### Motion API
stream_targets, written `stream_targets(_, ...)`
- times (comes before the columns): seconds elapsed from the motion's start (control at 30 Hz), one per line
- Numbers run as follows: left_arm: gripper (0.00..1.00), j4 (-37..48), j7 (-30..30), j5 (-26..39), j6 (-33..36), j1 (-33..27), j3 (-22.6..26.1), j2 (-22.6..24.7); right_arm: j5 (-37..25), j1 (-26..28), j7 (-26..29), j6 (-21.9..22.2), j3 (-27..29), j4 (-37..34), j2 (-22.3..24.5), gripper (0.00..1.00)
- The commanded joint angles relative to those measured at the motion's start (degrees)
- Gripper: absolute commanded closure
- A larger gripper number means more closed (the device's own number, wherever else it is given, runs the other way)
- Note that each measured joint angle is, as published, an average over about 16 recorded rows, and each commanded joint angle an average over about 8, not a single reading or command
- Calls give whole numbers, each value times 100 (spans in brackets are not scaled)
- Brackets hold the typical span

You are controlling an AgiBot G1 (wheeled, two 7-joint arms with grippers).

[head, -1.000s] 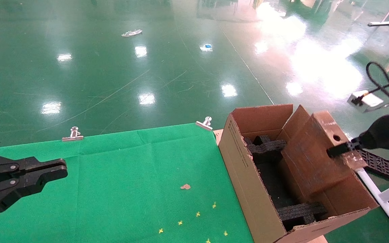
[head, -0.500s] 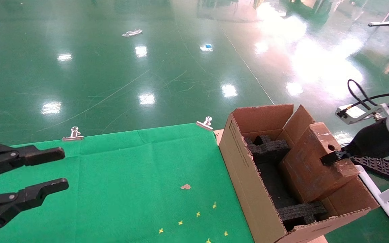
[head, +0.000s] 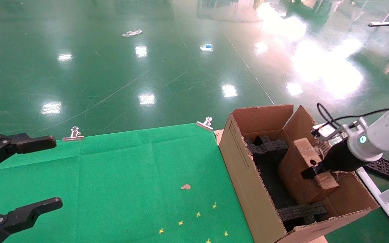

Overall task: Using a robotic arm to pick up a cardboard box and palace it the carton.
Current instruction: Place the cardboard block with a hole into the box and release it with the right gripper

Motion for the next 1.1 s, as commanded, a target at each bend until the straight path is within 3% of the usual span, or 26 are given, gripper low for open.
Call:
stream_targets(0.03,0,0,0,0,0,0,0,0,84,-230,-8,159,23,-89,-59,100)
stream_targets(0.23,0,0,1,-1,-1,0,2,-1,356,-722,-291,508,154,-354,-167,97)
stream_targets(0.5,0,0,2,-3,-2,-1,4,-2,730,-943,-977,453,380,-679,-155,1)
stream_targets(1.1,0,0,4,-5,-3,-2,8,-3,752,-840,-1492,181,415,-1472,-454,0)
